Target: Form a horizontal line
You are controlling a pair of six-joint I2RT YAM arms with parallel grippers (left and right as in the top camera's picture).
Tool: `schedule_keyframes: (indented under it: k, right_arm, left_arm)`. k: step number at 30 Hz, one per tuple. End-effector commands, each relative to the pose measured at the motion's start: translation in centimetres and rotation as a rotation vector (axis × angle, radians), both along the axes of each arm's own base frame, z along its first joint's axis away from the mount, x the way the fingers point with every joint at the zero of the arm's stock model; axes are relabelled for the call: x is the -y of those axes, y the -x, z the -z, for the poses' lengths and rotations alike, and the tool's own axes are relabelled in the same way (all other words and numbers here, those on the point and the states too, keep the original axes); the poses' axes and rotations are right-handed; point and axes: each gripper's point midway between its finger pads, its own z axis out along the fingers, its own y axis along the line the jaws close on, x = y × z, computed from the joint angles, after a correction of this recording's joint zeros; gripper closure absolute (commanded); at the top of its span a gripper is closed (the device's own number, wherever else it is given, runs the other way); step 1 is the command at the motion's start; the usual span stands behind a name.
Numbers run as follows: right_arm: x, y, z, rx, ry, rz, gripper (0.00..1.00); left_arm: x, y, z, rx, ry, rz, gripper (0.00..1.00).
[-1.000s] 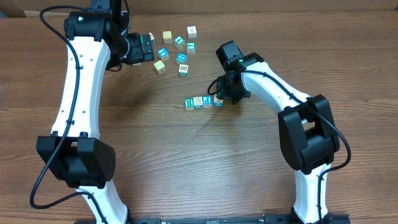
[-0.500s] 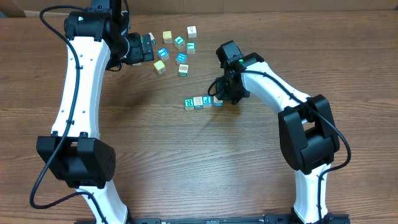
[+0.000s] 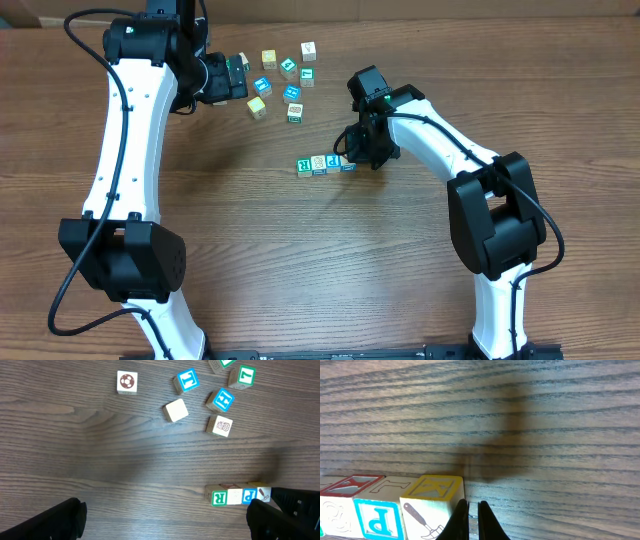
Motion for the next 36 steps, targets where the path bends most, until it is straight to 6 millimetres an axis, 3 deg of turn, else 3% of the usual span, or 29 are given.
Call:
schedule_keyframes:
  k: [1,11,16,21,24,36]
  right_arm:
    - [0.1,0.0,-0.2,0.002,0.001,0.014,0.96]
    - [0.5,-0.3,-0.1,0.019,0.023,0.019,0.96]
    - [1.8,-3.5,-0.7,0.168,0.106,0.054,0.96]
    - [-1.0,-7.6,-2.7,0.341,-0.031,0.051,0.96]
    - [-2.6,-7.7,-3.1,0.341,-0.118,0.027,0.96]
    - [-2.5,-6.7,-2.6,0.301,-0.097,0.021,0.96]
  left_arm:
    - [0.0,-0.1,0.0,0.001,-0.003,-0.01,0.0]
    - [0.0,-0.1,0.0,0.001,-0.003,-0.01,0.0]
    - [0.0,-0.1,0.0,0.001,-0.003,-0.01,0.0]
    - [0.0,-0.1,0.0,0.001,-0.003,-0.01,0.0]
    - [0.0,-0.1,0.0,0.001,-0.003,-0.01,0.0]
    - [0.0,-0.1,0.0,0.001,-0.003,-0.01,0.0]
